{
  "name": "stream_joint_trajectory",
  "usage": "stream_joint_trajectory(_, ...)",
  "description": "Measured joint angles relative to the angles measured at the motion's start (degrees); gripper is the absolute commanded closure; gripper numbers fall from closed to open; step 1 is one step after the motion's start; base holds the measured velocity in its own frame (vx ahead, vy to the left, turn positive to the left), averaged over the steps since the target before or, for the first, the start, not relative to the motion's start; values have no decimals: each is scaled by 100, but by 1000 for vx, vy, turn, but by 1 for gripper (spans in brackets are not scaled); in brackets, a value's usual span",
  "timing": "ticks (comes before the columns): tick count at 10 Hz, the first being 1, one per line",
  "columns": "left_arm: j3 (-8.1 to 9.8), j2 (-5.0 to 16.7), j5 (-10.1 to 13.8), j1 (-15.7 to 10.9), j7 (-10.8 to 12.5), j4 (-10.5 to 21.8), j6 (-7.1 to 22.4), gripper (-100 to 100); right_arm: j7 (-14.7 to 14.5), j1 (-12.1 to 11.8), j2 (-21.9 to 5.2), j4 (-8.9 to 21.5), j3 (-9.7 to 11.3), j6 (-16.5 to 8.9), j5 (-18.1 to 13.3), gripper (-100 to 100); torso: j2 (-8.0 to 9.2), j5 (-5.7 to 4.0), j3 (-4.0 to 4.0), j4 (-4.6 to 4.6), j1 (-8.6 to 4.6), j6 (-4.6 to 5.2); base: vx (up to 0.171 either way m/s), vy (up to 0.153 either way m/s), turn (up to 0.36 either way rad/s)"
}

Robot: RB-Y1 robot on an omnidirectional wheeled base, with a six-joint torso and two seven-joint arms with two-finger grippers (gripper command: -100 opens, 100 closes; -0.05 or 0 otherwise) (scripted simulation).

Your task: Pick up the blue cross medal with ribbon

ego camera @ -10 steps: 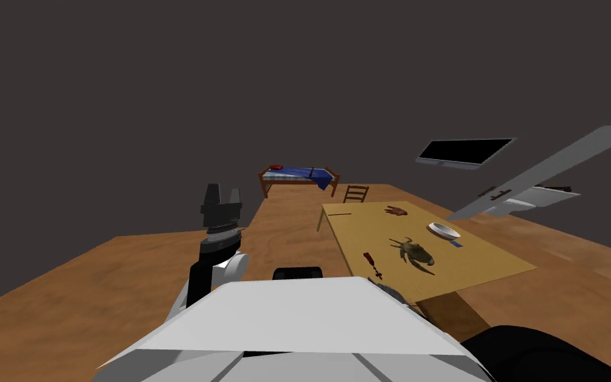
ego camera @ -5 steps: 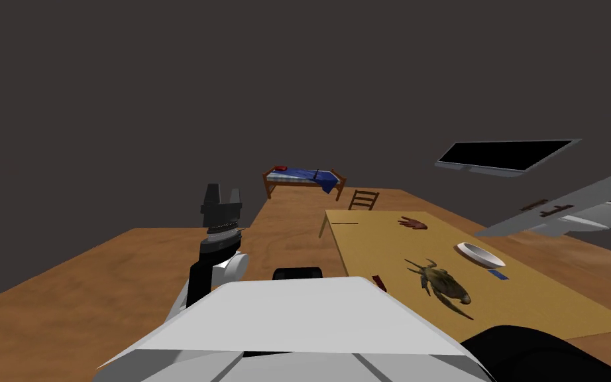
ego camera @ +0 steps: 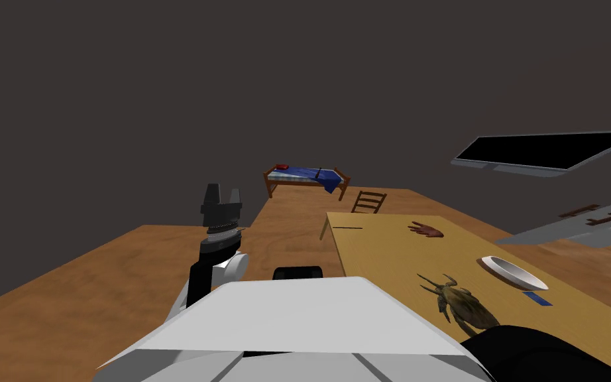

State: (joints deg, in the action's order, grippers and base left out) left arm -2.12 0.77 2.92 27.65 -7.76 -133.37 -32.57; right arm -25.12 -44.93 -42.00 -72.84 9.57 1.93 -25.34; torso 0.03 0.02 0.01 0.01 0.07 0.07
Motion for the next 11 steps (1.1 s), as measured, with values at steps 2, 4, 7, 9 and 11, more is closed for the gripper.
stream_joint_trajectory(2, 0, 0, 0, 0, 0, 0, 0, 0, -33, 224, 152, 243, 28, -9, -27, -100, 18, -1, 10, 4, -8, 1, -41, -37, 70)
stream_joint_trajectory(4, 0, 0, 0, 0, 0, 0, 0, 0, -40, 334, 216, 335, 57, -36, -34, 100, 12, -1, 7, 2, -4, 4, -7, -7, 8)
stream_joint_trajectory(7, 0, 0, 0, 0, 0, 0, 0, 0, -45, 334, 213, 332, 58, -32, -37, 100, 6, -3, 3, 0, -5, 7, 0, 0, 0)
stream_joint_trajectory(9, 0, 0, 0, 0, 0, 0, 0, 0, -42, 333, 214, 333, 58, -33, -35, 0, 5, -3, 3, 0, -5, 5, 0, 0, 0)
stream_joint_trajectory(11, 0, 0, 0, 1, 0, 0, 0, 0, -24, 224, 128, 198, 52, -43, -16, 100, 3, 2, 0, -3, 5, 12, 30, 35, -102)
